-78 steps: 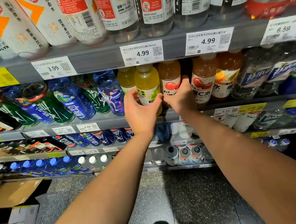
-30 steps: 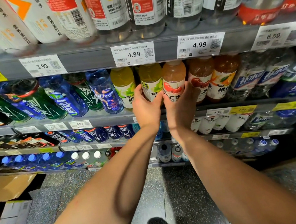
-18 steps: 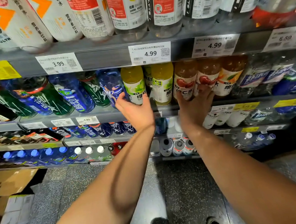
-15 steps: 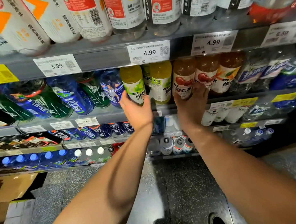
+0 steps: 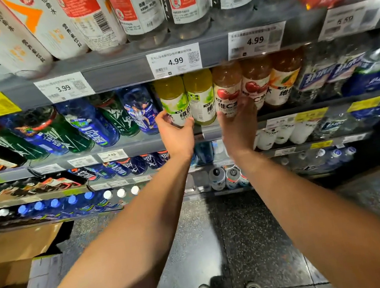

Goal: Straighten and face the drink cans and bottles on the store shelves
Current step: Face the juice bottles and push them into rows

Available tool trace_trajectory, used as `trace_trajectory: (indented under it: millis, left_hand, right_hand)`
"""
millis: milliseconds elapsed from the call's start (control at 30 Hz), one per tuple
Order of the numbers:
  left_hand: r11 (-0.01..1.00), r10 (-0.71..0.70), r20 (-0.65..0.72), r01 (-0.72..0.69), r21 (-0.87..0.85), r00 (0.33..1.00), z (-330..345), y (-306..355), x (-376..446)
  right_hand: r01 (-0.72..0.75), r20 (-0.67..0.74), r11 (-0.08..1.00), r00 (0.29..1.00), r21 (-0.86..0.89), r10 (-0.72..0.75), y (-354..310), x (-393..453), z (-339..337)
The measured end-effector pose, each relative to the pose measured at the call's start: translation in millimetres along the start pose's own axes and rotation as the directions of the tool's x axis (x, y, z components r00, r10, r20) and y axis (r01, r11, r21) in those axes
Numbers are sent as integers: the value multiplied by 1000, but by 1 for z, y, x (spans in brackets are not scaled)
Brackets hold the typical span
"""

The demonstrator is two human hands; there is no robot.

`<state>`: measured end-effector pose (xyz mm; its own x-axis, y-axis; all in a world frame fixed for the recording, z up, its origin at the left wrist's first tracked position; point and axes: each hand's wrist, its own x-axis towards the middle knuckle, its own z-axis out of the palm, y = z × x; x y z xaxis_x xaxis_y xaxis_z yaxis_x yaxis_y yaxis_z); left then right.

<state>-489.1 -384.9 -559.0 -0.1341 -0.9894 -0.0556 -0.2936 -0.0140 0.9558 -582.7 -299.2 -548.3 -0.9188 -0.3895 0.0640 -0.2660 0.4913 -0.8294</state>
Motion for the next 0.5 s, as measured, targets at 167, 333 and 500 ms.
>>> trace_trajectory:
  millis: [167,333,500]
  left_hand:
    - [1000,20,44,-21,8,999,-28,7,-20]
    - [1000,-3,32,3,-8,999,-93,-3,-24]
    - [1000,-18,21,18,-3,1000,-152,-13,-3]
  right_hand:
    - [99,89,973,989,211,-119,-30,-32,11]
    - [112,240,947,952,302,-189,-70,-76,45]
    - [133,293,965,935,226,-197,-90,-106,77]
